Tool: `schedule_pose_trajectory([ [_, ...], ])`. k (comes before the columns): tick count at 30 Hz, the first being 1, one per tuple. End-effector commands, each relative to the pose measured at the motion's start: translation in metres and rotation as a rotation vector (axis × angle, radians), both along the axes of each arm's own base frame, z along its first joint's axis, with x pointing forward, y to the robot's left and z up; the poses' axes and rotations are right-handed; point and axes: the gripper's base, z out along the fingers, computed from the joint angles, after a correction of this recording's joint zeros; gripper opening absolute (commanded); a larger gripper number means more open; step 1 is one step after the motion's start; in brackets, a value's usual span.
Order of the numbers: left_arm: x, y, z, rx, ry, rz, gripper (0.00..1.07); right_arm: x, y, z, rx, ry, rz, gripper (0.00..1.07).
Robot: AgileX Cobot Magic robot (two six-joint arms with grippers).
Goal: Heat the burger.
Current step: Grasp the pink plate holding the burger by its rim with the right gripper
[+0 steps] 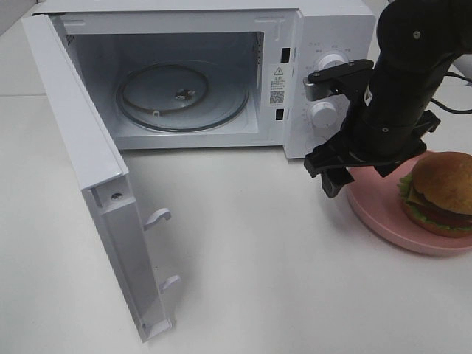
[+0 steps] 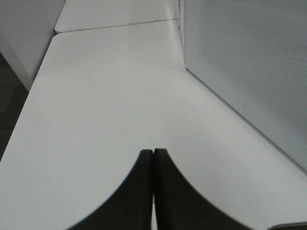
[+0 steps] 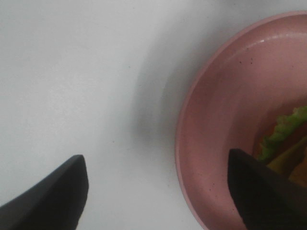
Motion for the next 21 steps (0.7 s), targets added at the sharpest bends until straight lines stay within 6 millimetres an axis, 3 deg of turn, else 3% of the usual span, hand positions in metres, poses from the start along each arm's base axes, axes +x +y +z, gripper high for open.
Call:
schedule_pose_trajectory([
  [1, -0.003, -0.001, 0.0, -0.004, -0.032, -0.006, 0.0, 0.007, -0.01, -0.007, -0.015, 0.024, -0.03, 0.77],
  [6, -0.003, -0.001, 0.0, -0.004, -0.032, -0.006, 0.0, 0.016, -0.024, -0.025, -0.029, 0.067, -0.07, 0.76],
  [21, -0.003, -0.001, 0.0, -0.004, -0.032, -0.006, 0.0, 0.026, -0.015, -0.058, 0.016, 0.067, -0.013, 0.76],
])
